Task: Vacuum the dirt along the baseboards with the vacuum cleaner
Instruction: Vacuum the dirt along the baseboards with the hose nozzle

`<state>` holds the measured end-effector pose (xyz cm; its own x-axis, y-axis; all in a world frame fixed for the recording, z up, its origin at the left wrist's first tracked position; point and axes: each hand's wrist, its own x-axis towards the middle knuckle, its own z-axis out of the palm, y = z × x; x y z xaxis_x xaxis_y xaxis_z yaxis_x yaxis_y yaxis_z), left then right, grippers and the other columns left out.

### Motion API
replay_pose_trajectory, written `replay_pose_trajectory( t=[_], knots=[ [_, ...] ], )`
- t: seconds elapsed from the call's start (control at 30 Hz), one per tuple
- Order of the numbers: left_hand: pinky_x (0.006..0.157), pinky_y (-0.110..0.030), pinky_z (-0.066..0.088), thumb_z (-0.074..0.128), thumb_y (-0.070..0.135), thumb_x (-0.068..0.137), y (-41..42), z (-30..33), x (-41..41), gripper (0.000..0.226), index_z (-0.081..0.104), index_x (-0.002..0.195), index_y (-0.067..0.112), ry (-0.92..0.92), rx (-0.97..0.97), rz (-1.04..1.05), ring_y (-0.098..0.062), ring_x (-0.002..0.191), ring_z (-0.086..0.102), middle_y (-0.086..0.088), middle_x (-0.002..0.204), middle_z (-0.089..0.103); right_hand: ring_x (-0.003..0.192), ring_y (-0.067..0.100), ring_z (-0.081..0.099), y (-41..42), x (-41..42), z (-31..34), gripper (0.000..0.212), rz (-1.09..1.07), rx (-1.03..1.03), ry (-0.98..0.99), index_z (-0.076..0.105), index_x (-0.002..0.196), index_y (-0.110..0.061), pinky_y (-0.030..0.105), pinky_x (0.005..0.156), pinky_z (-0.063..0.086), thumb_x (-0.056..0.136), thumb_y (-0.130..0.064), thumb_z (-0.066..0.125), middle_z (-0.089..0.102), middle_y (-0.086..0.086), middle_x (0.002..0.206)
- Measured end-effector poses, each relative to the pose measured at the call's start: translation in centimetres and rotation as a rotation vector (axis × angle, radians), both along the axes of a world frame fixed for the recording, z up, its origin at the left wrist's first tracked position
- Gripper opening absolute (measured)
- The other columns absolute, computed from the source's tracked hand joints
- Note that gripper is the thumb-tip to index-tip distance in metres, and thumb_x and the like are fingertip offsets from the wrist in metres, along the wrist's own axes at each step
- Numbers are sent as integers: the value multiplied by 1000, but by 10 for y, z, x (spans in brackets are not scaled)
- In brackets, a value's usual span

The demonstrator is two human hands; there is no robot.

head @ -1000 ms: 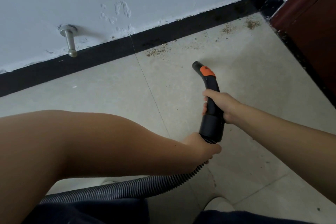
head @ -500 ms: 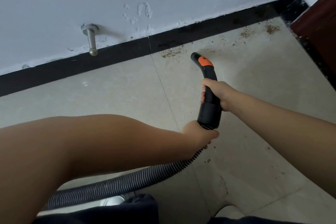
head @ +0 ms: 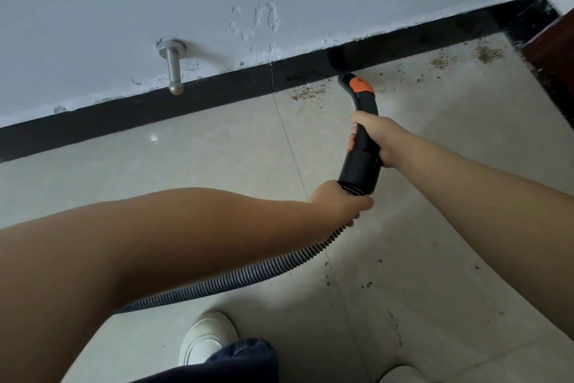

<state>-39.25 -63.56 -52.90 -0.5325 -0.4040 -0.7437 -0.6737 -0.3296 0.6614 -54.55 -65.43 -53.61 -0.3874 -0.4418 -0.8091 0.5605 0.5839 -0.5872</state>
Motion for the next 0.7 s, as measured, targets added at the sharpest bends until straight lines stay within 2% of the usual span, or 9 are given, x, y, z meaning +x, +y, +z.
replay_pose_trajectory(
  t=[0.13,0.33,0.5,0.7],
  knots=[
    [73,-34,55,68,20,80,13,-4,5,22,58,97,10,-17,45,46,-20,62,57,-5,76,62,38,17,53,-3,12,2,13,140,30,2,47,87,-9,25,48,54,90,-16,57,54,5,49],
    [65,-28,49,66,20,81,17,-2,11,19,56,95,11,-15,69,103,-17,57,55,-4,74,60,40,18,53,-8,19,2,14,233,34,13,47,87,-9,24,49,53,90,-18,57,55,6,51],
    [66,-28,50,66,20,82,15,1,14,24,58,101,8,-18,69,128,-17,58,56,-4,74,60,41,18,52,-15,25,3,15,241,32,2,46,91,-9,26,52,53,89,-17,59,53,6,57],
    [70,-31,53,68,21,81,10,6,14,20,57,94,12,-2,77,69,-18,60,57,-3,73,61,41,17,54,-9,21,8,13,214,41,38,47,90,-8,23,48,52,89,-17,58,54,7,57]
  ],
)
